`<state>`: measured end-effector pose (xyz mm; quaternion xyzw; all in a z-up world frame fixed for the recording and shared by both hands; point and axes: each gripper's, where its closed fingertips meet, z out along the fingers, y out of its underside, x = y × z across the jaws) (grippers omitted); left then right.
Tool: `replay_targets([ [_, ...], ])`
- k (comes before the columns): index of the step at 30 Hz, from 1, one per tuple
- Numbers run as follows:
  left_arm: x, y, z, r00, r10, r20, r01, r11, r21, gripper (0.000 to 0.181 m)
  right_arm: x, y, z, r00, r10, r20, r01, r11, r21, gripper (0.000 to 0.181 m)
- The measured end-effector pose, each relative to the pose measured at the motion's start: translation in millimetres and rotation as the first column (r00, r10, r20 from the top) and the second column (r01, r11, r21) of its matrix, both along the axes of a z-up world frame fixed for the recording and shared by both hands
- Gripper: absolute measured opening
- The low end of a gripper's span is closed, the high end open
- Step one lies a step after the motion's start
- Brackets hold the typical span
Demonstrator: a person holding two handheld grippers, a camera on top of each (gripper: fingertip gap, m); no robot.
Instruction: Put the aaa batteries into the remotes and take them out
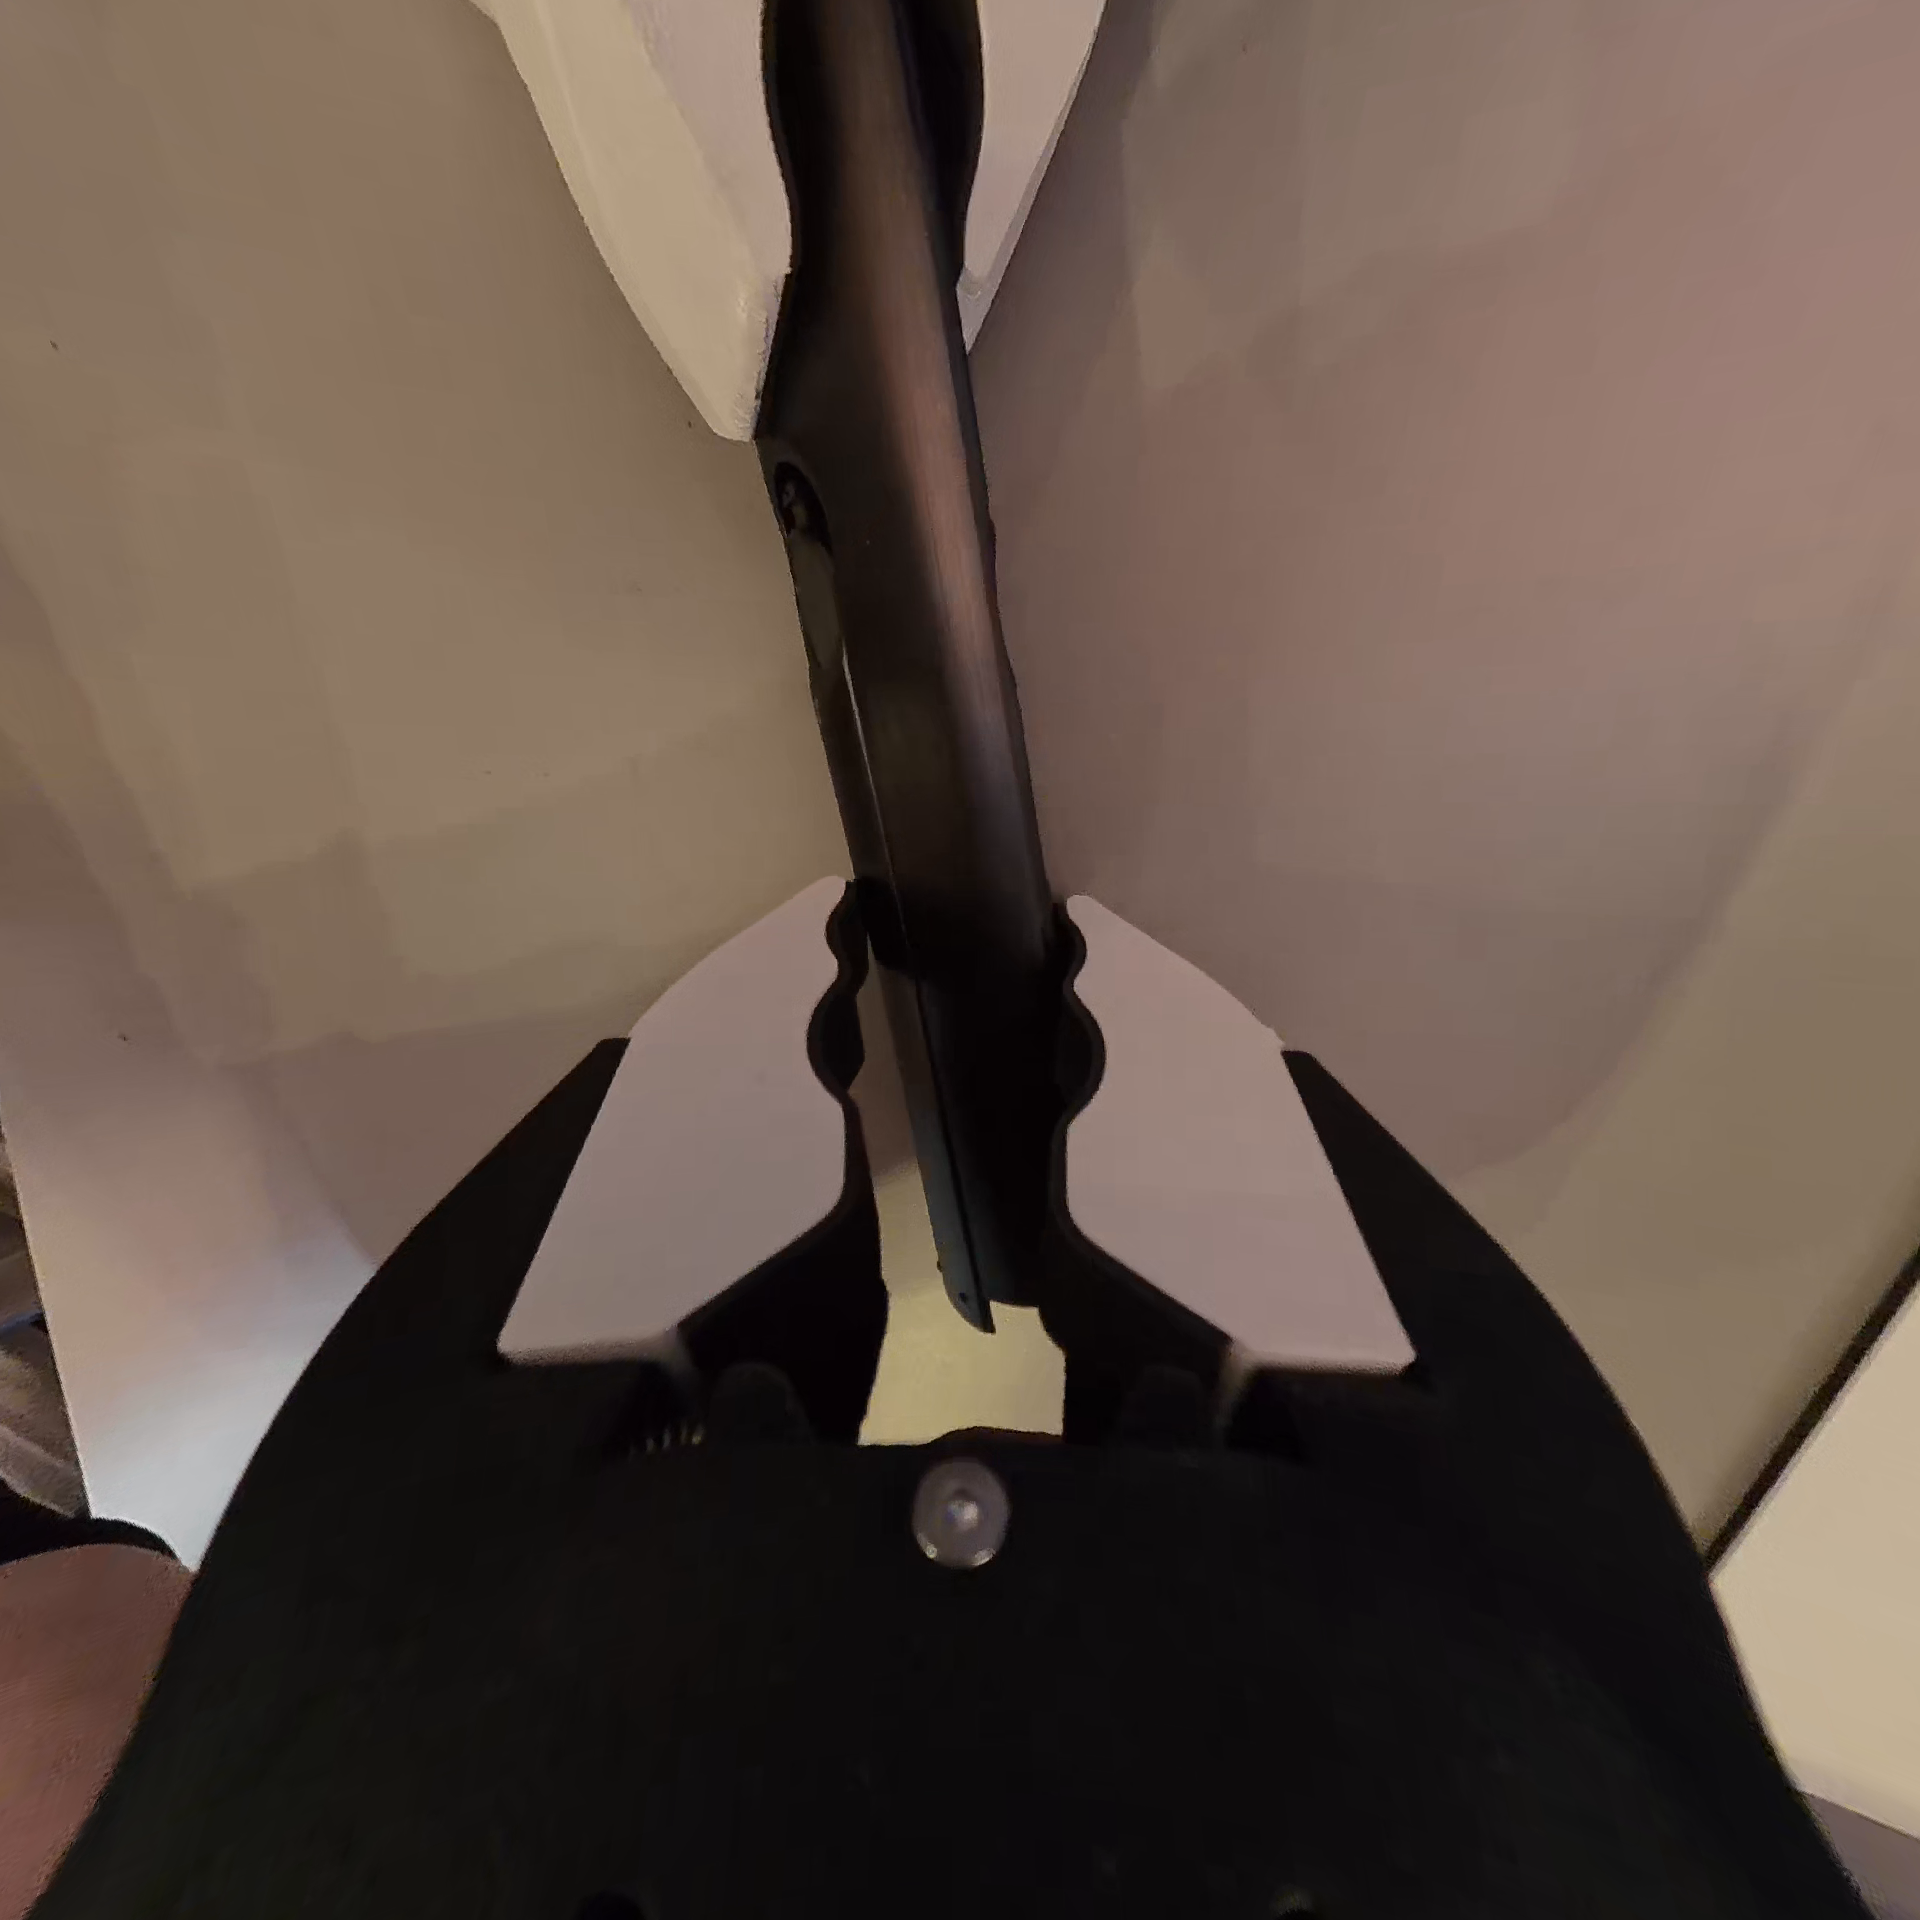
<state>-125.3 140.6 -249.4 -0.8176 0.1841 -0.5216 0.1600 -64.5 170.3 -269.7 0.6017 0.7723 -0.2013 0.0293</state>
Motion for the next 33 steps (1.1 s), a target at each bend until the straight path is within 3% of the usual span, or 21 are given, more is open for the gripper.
replay_targets([
  [11,-0.6,0.9,-3.2,0.999,0.008,-0.032,-0.008,1.000,0.011,0.023,-5.1,-1.3,-1.0,1.000,0.022,-0.021,-0.022,1.000,0.002,0.030],
  [25,-0.8,1.6,-7.5,0.996,0.021,-0.092,-0.015,0.998,0.058,0.024,-25.5,-12.5,0.8,0.997,-0.039,-0.067,0.036,0.998,-0.047,0.025],
  [29,2.6,1.6,-4.3,0.998,0.010,-0.067,-0.005,0.998,0.062,0.023,-25.3,-6.9,2.2,0.993,-0.062,-0.101,0.067,0.997,0.045,0.034],
  [31,0.6,3.9,-3.0,0.998,0.027,-0.055,-0.024,0.998,0.062,0.023,-24.9,1.7,9.1,0.979,-0.129,-0.157,0.139,0.989,0.056,0.061],
  [33,0.7,3.1,-1.2,0.998,0.026,-0.049,-0.022,0.997,0.077,0.023,-20.5,10.3,27.6,0.942,-0.208,-0.262,0.230,0.972,0.055,0.066],
])
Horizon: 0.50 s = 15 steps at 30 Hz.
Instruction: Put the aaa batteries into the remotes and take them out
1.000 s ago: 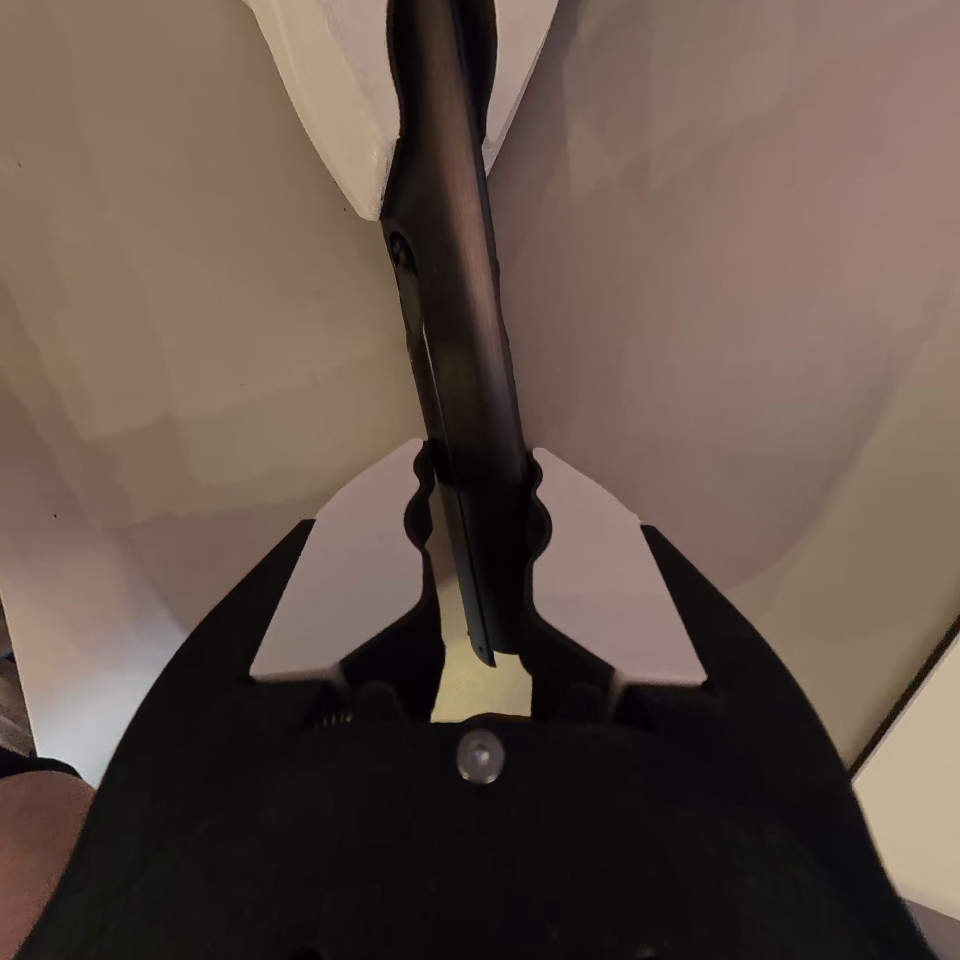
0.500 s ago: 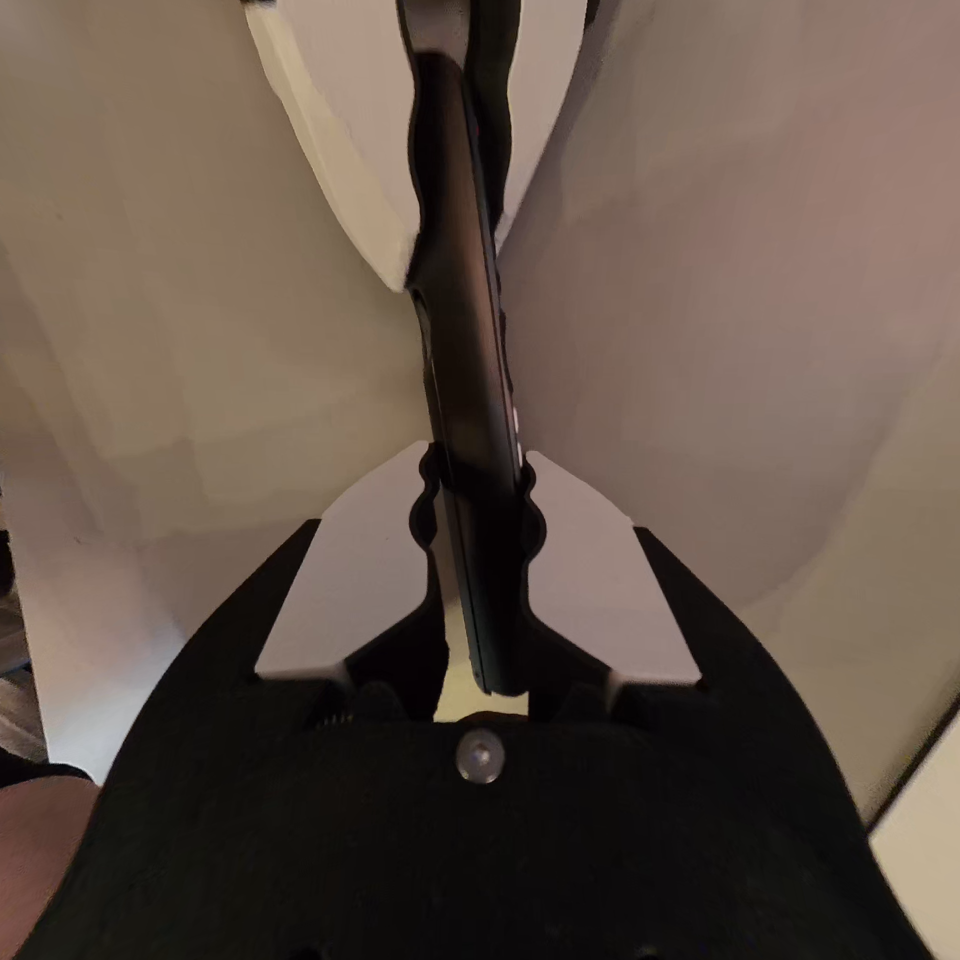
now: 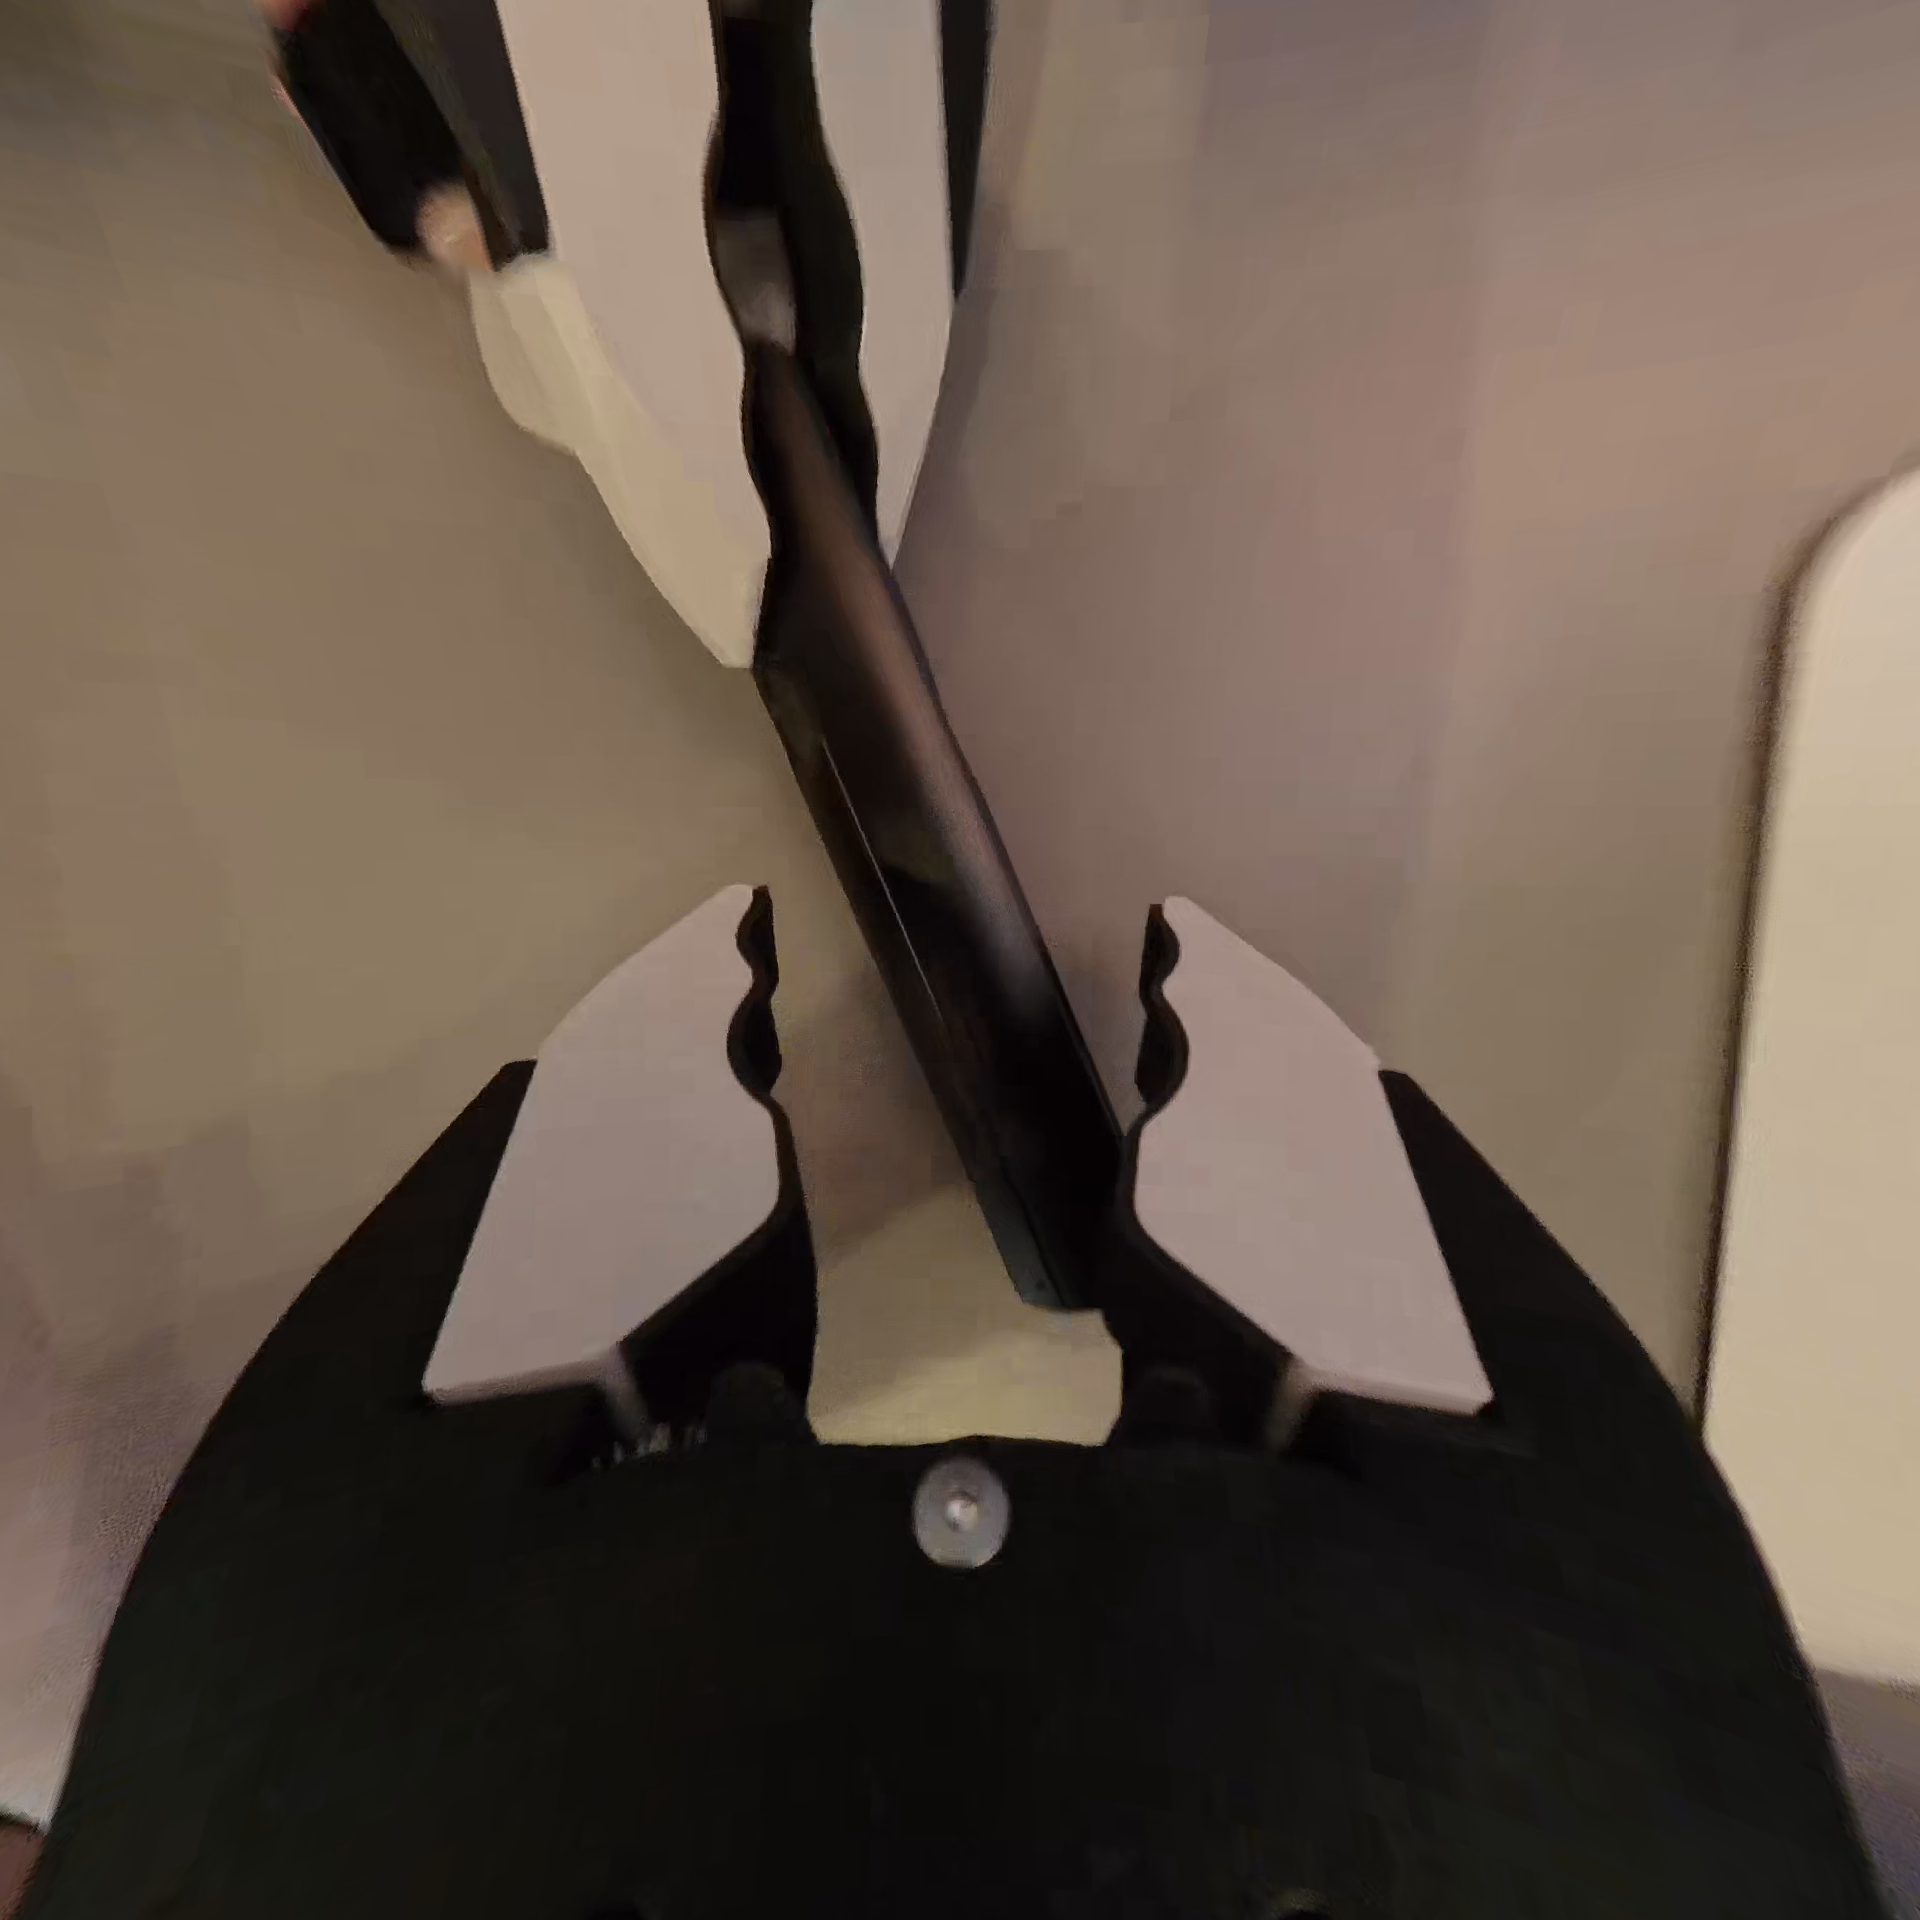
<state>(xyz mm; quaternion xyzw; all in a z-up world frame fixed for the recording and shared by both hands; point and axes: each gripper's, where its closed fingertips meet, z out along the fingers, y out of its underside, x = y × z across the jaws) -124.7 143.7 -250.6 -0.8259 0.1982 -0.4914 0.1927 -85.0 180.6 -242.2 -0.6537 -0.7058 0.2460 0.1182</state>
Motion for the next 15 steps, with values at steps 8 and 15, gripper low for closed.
replay_targets([
  [8,12.0,-10.4,7.8,0.975,-0.104,-0.195,0.159,0.942,0.294,0.023,44.0,-14.8,9.5,0.999,-0.052,-0.006,0.052,0.967,0.250,0.065],
  [15,50.7,-35.1,36.6,0.810,-0.186,-0.556,0.530,0.637,0.560,0.023,54.7,-62.5,0.9,0.987,0.101,0.122,-0.103,0.995,0.007,0.055],
])
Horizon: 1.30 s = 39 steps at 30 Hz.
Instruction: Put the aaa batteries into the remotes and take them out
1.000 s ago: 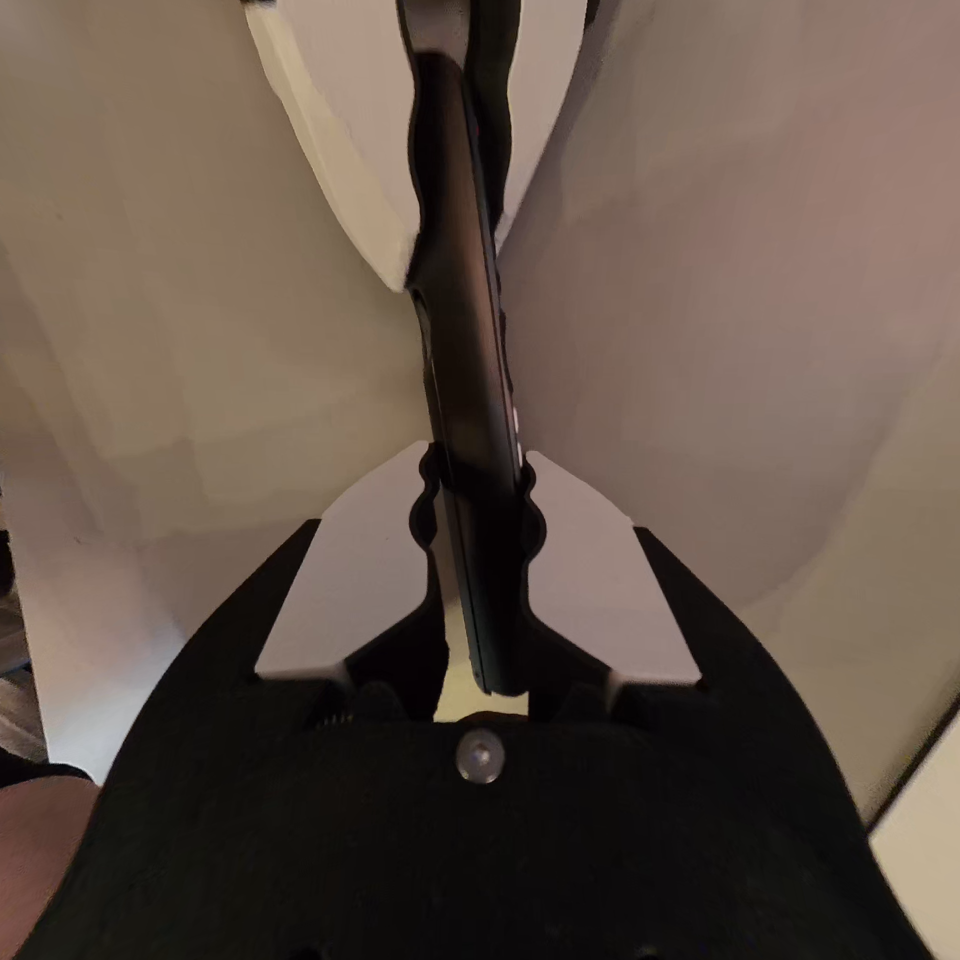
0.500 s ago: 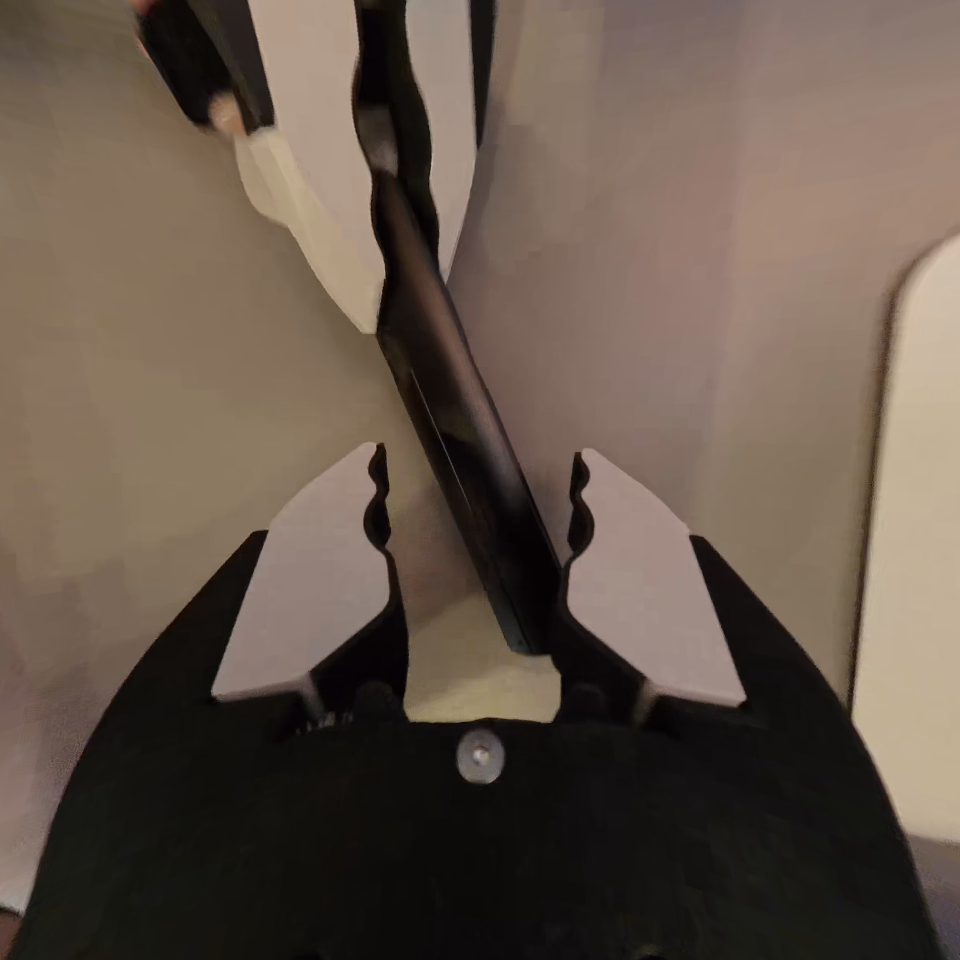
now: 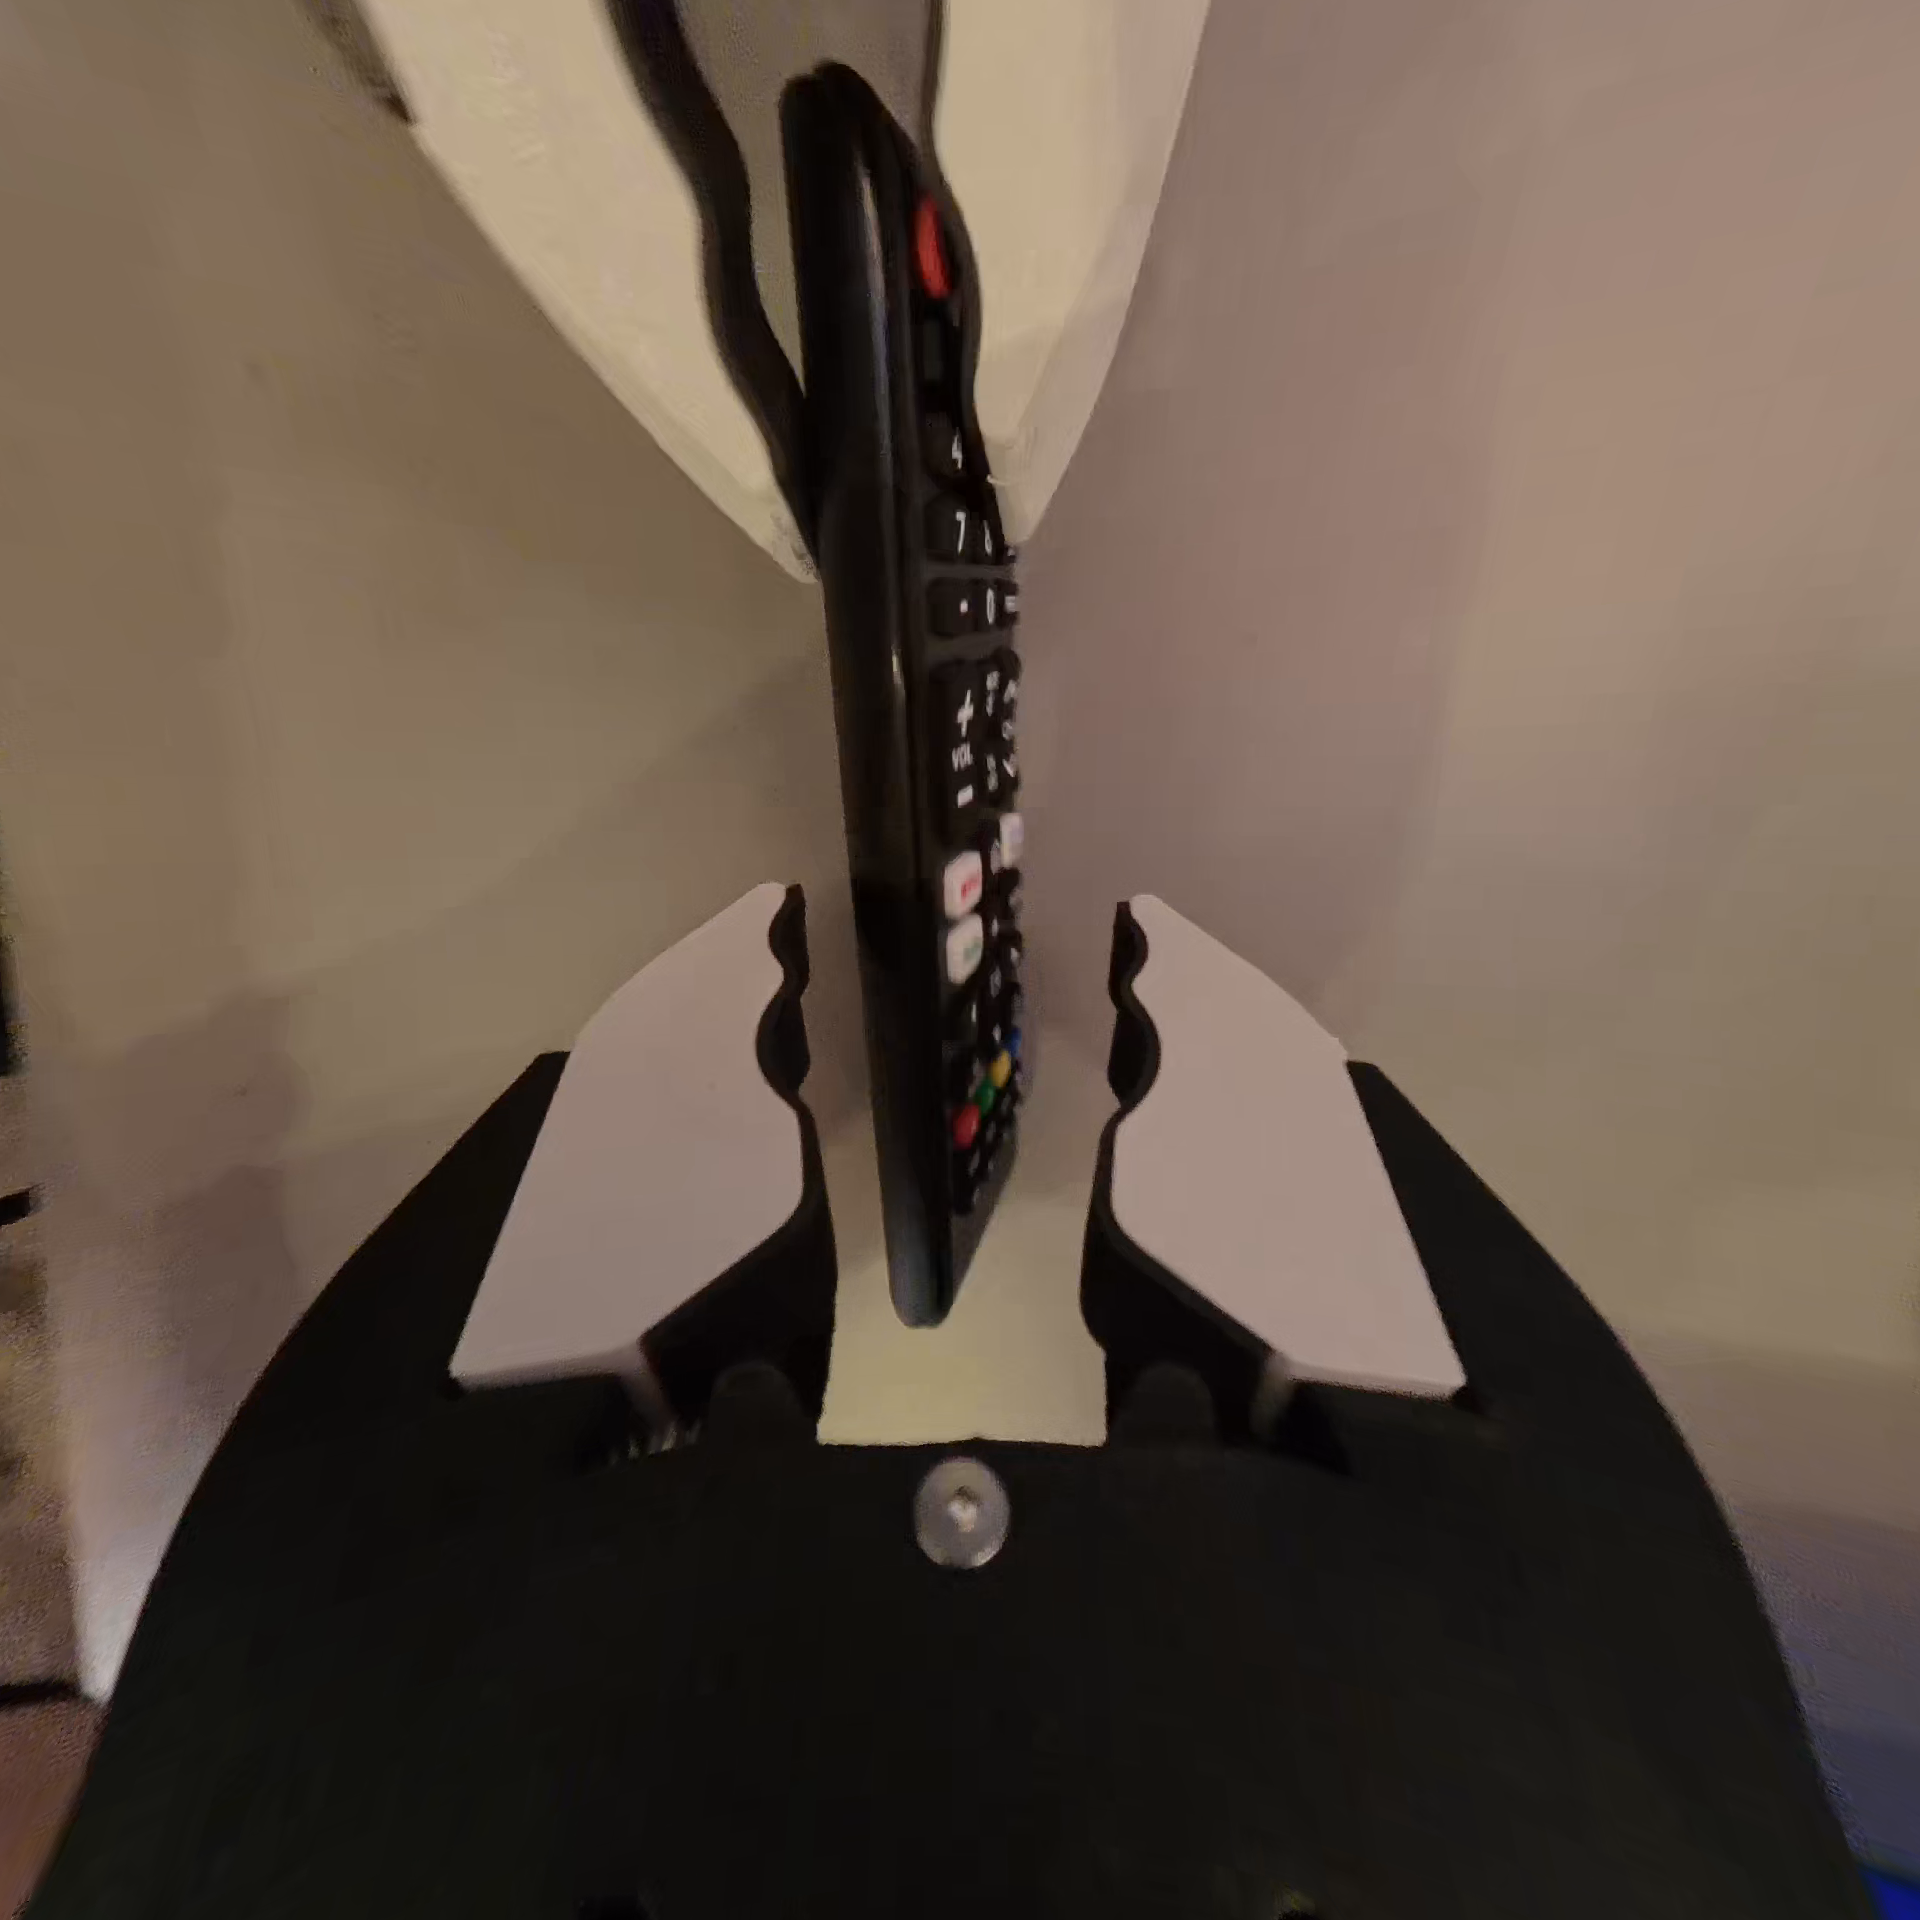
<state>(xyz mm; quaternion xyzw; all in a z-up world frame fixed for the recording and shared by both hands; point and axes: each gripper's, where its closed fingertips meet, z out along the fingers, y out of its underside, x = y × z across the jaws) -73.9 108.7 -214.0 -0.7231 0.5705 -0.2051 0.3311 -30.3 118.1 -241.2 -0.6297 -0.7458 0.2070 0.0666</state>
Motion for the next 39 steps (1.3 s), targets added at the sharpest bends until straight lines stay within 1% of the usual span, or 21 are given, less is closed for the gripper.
replay_targets([
  [3,15.4,-5.0,15.5,0.996,-0.072,-0.059,0.081,0.982,0.170,0.023,0.8,-25.2,-2.4,1.000,0.023,0.001,-0.022,0.985,-0.171,0.051],
  [4,20.1,-9.9,19.4,0.992,-0.103,-0.076,0.117,0.971,0.207,0.023,3.5,-33.2,-3.6,0.999,0.029,0.012,-0.026,0.975,-0.220,0.056],
  [7,32.8,-22.6,28.9,0.981,-0.157,-0.118,0.187,0.930,0.317,0.024,6.2,-44.3,-0.7,1.000,0.016,-0.022,-0.022,0.957,-0.291,0.048],
  [9,39.4,-30.3,35.1,0.970,-0.185,-0.157,0.234,0.888,0.396,0.024,6.2,-51.5,3.6,0.998,-0.007,-0.060,-0.014,0.940,-0.342,0.056],
  [11,44.5,-35.9,39.3,0.959,-0.206,-0.193,0.272,0.853,0.445,0.024,8.4,-56.4,7.9,0.995,-0.009,-0.103,-0.028,0.937,-0.349,0.058],
  [13,51.2,-41.0,43.3,0.948,-0.222,-0.230,0.312,0.796,0.519,0.024,15.9,-61.6,8.6,0.997,-0.002,-0.083,-0.027,0.936,-0.350,0.064],
  [14,52.6,-41.3,44.1,0.941,-0.216,-0.260,0.328,0.766,0.552,0.024,19.9,-60.7,6.0,0.998,-0.017,-0.053,-0.002,0.939,-0.343,0.078],
  [15,53.4,-41.6,43.9,0.937,-0.209,-0.281,0.337,0.756,0.562,0.024,21.6,-57.7,5.1,0.998,-0.026,-0.052,0.008,0.949,-0.314,0.085],
  [17,55.2,-41.6,45.1,0.936,-0.221,-0.275,0.343,0.745,0.572,0.024,21.4,-53.9,9.0,0.994,0.003,-0.111,-0.025,0.979,-0.203,0.062],
  [19,55.0,-38.5,48.3,0.942,-0.202,-0.269,0.327,0.739,0.588,0.024,22.1,-48.1,12.2,0.994,-0.017,-0.111,0.001,0.990,-0.144,0.061],
  [22,54.5,-33.1,53.5,0.953,-0.176,-0.246,0.291,0.762,0.579,0.024,21.7,-36.0,18.8,0.990,-0.051,-0.134,0.049,0.999,-0.013,0.055],
  [23,53.5,-29.5,55.0,0.959,-0.163,-0.232,0.270,0.774,0.573,0.024,22.7,-26.4,19.4,0.988,-0.079,-0.134,0.089,0.994,0.068,0.053],
  [24,52.7,-27.7,55.5,0.965,-0.160,-0.210,0.251,0.801,0.544,0.023,27.2,-18.1,19.0,0.989,-0.093,-0.118,0.110,0.982,0.155,0.058],
  [26,51.7,-24.5,57.5,0.979,-0.149,-0.141,0.199,0.858,0.473,0.023,33.3,-6.2,24.5,0.988,-0.090,-0.125,0.126,0.936,0.328,0.047],
  [27,52.2,-23.2,59.6,0.984,-0.147,-0.103,0.177,0.877,0.446,0.023,34.7,-4.1,27.7,0.987,-0.083,-0.135,0.130,0.912,0.389,0.036],
  [29,52.6,-19.6,62.1,0.990,-0.131,-0.049,0.140,0.907,0.396,0.023,35.9,0.5,32.1,0.984,-0.086,-0.154,0.151,0.862,0.484,0.027],
  [31,53.6,-17.7,62.9,0.991,-0.131,-0.011,0.127,0.927,0.352,0.023,37.0,5.0,34.8,0.981,-0.092,-0.170,0.172,0.816,0.552,0.024],
  [34,57.7,-16.4,70.4,0.991,-0.121,0.048,0.100,0.944,0.315,0.028,38.3,-0.7,34.6,0.967,-0.129,-0.219,0.220,0.853,0.474,0.023],
  [35,57.7,-12.3,76.0,0.993,-0.096,0.066,0.068,0.939,0.337,0.053,39.4,-2.5,38.3,0.957,-0.150,-0.246,0.246,0.872,0.424,0.023],
  [38,40.3,2.0,94.2,0.995,-0.012,0.097,-0.028,0.913,0.406,0.063,53.4,4.7,68.6,0.898,-0.264,-0.353,0.366,0.892,0.266,0.023],
  [39,32.8,3.9,97.9,0.991,0.001,0.130,-0.053,0.918,0.392,0.066,65.3,16.8,84.1,0.861,-0.325,-0.391,0.434,0.871,0.232,0.023],
])
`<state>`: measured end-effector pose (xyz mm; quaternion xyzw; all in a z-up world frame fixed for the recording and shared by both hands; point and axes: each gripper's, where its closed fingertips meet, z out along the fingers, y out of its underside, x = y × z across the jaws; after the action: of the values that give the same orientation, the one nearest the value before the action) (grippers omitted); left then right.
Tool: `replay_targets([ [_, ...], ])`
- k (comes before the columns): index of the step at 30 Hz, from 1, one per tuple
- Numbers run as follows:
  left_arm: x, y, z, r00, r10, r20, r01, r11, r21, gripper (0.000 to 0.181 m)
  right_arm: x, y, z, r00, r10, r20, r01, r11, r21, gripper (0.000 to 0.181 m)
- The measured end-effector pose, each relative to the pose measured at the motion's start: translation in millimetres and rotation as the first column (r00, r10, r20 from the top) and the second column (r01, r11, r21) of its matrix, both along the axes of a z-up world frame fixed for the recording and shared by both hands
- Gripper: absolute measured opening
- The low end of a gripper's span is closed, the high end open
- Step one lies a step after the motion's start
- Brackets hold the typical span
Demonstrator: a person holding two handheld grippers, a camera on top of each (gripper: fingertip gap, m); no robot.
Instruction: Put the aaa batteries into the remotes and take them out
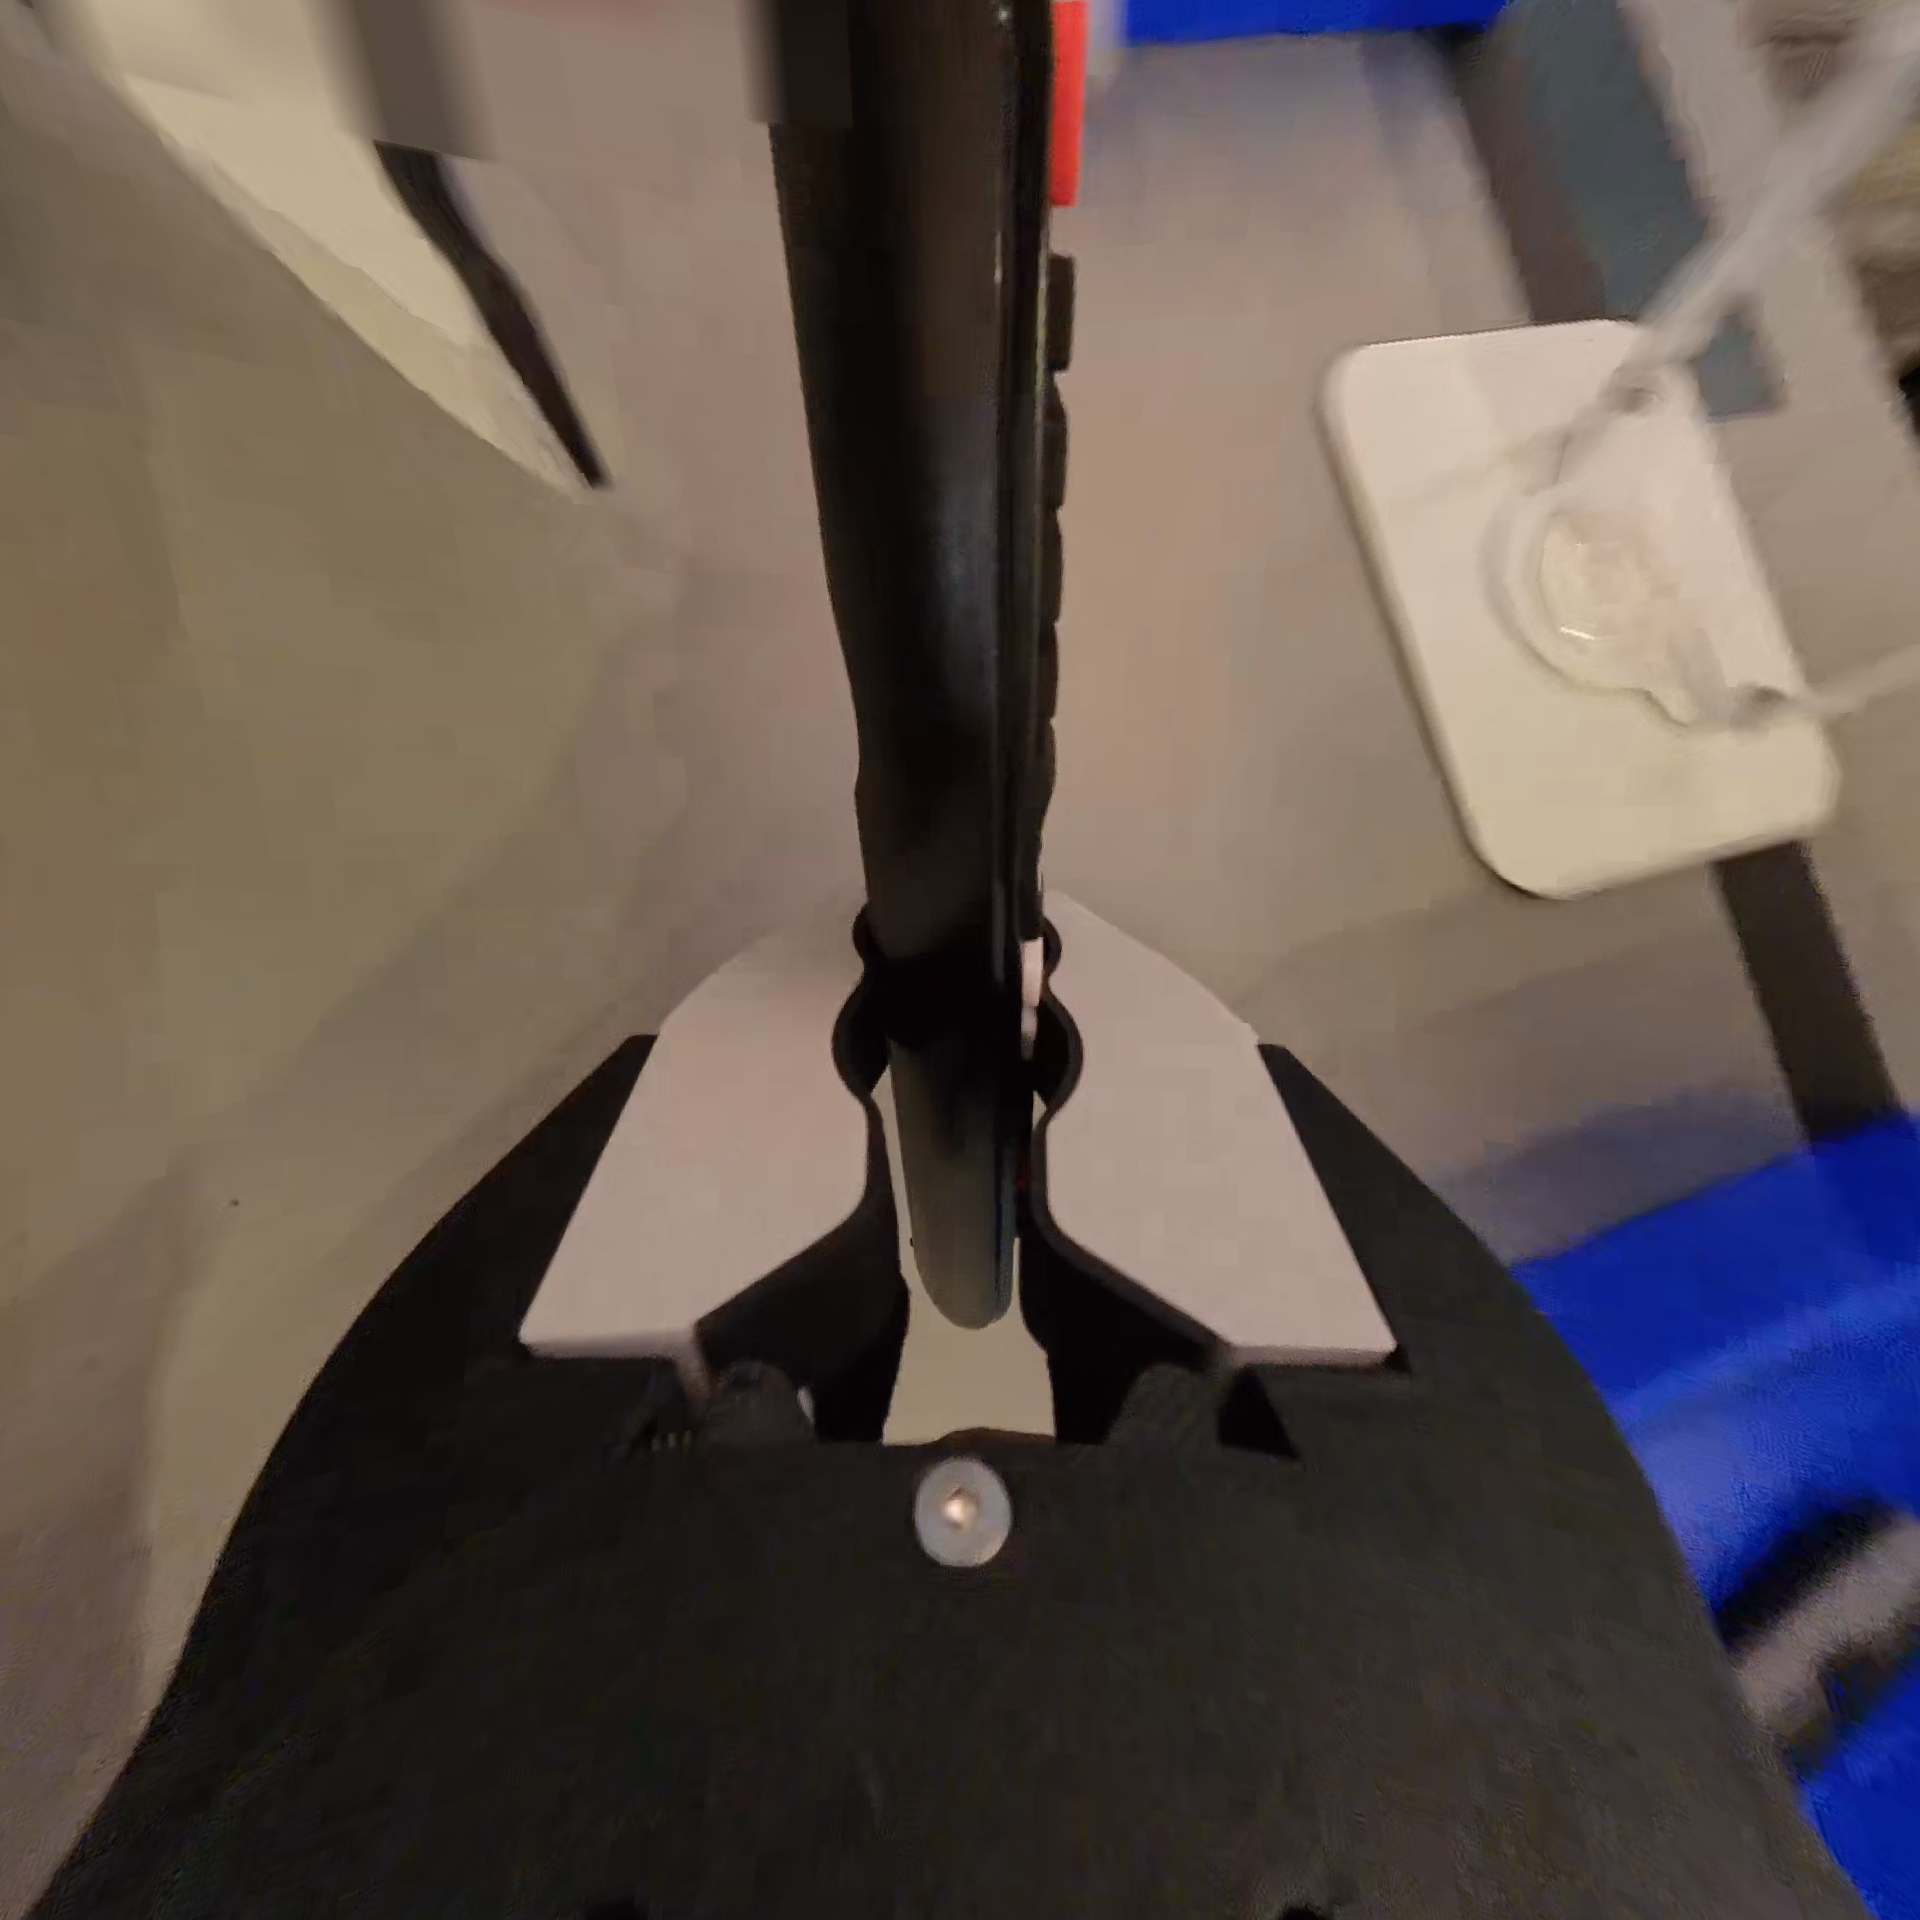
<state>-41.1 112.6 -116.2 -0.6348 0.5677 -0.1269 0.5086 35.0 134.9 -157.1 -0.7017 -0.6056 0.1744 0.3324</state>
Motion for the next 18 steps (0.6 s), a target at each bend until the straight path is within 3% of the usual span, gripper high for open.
replay_targets([
  [4,-25.5,21.9,-1.3,0.986,0.084,0.141,-0.076,0.995,-0.067,0.047,70.4,70.2,50.9,0.947,-0.277,-0.164,0.260,0.958,-0.116,0.023],
  [7,-36.7,45.8,-20.1,0.983,0.131,0.131,-0.122,0.990,-0.074,0.047,119.8,125.8,47.4,0.878,-0.451,-0.162,0.398,0.874,-0.279,0.023],
  [13,-36.5,63.9,-54.1,0.964,0.176,0.200,-0.143,0.975,-0.168,0.037,160.9,177.2,-40.5,0.806,-0.590,0.059,0.515,0.647,-0.562,0.024],
  [18,-34.2,66.0,-64.0,0.959,0.183,0.217,-0.141,0.970,-0.197,0.027,169.2,186.1,-92.4,0.765,-0.610,0.206,0.591,0.537,-0.602,0.025],
])
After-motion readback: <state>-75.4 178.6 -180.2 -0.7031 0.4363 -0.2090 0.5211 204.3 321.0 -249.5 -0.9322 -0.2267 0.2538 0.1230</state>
